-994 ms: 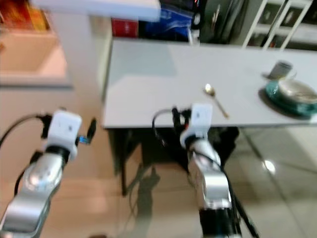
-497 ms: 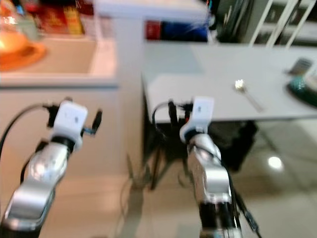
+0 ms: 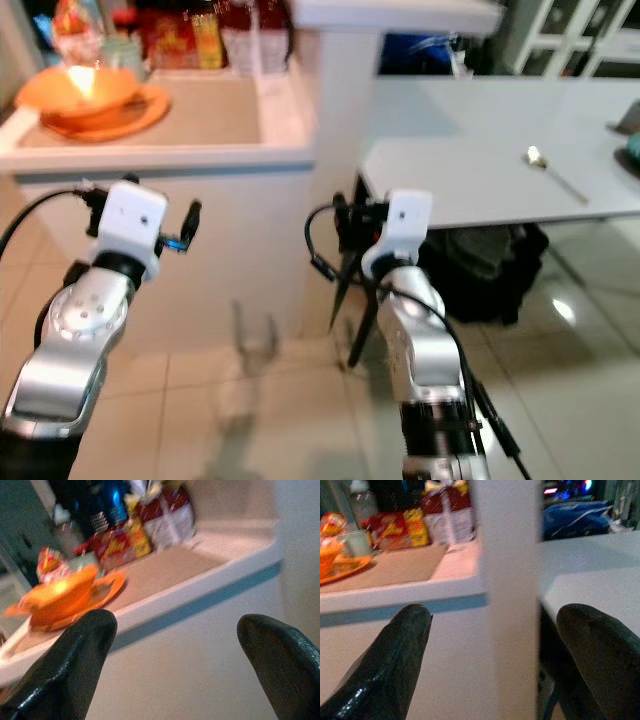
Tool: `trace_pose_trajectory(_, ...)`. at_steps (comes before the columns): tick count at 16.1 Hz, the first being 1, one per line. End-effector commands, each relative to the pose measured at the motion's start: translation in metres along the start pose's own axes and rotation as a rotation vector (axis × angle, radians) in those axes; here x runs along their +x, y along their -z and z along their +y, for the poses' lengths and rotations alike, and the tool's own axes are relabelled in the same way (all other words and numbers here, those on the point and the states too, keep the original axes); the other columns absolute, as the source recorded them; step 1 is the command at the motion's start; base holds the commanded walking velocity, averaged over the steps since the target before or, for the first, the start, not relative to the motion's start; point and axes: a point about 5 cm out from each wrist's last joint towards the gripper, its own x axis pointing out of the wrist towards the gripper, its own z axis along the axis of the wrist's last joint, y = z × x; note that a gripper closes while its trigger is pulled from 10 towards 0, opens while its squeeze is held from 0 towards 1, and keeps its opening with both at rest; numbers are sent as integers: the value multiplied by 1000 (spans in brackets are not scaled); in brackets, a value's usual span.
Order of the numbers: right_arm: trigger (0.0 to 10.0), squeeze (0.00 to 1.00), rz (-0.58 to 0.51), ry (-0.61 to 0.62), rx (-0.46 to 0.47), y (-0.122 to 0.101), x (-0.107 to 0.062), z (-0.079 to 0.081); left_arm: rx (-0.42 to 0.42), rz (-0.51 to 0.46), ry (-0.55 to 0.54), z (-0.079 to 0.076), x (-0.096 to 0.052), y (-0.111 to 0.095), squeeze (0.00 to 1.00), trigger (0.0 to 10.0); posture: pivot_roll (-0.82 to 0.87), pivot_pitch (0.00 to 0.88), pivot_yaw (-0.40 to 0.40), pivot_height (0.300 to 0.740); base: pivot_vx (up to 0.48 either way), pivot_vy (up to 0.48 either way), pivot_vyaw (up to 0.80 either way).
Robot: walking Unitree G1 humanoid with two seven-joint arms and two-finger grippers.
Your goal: Setting the table
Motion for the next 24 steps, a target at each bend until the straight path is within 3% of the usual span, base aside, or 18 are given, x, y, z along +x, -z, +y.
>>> trace_pose_trajectory(1,10000,1000,-53,-50,-19,-11,3,8,-5,-11,-25,1,0,-4,0,10000,67,0,-54,740,0,480,0)
trace_pose_trajectory(2,10000,1000,-63,-66,-8,-13,4,10,-9,-18,-24,1,0,-6,0,10000,67,0,-54,740,0,480,0)
trace_pose_trajectory(4,10000,1000,-48,-45,-89,-12,8,13,14,-50,-58,9,-2,-14,0,10000,91,0,-86,740,0,480,0)
trace_pose_trajectory(6,10000,1000,-18,-64,-113,-12,8,13,7,-80,-73,13,-4,-22,0,10000,90,0,-95,740,0,480,0)
trace_pose_trajectory(9,10000,1000,-54,-63,-90,-17,5,10,-48,-61,-85,10,-7,-19,0,10000,83,0,-74,740,0,480,0)
trace_pose_trajectory(12,10000,1000,-112,76,-183,-30,8,-2,-78,-94,-70,8,-3,-29,0,10000,91,0,-70,740,0,0,0)
trace_pose_trajectory(14,10000,1000,-108,29,-178,-33,10,3,-53,-94,-81,13,-2,-28,0,10000,92,0,-74,740,0,0,0)
trace_pose_trajectory(15,10000,847,-111,-2,-170,-34,10,6,-62,-111,-83,16,-3,-32,0,10000,93,0,-84,740,0,0,0)
trace_pose_trajectory(16,10000,337,-116,-14,-170,-35,9,8,-66,-119,-80,17,-4,-35,0,10000,90,0,-89,740,319,0,0)
trace_pose_trajectory(17,10000,16,-120,-13,-174,-35,9,9,-67,-122,-77,17,-4,-35,0,10000,91,0,-90,740,319,0,0)
trace_pose_trajectory(21,10000,0,-122,-12,-193,-36,11,4,-71,-132,-51,13,-1,-40,0,10000,104,0,-63,740,324,0,0)
trace_pose_trajectory(24,10000,0,-126,-10,-180,-37,16,4,-50,-122,-60,19,1,-37,0,10000,115,0,-85,740,341,0,333)
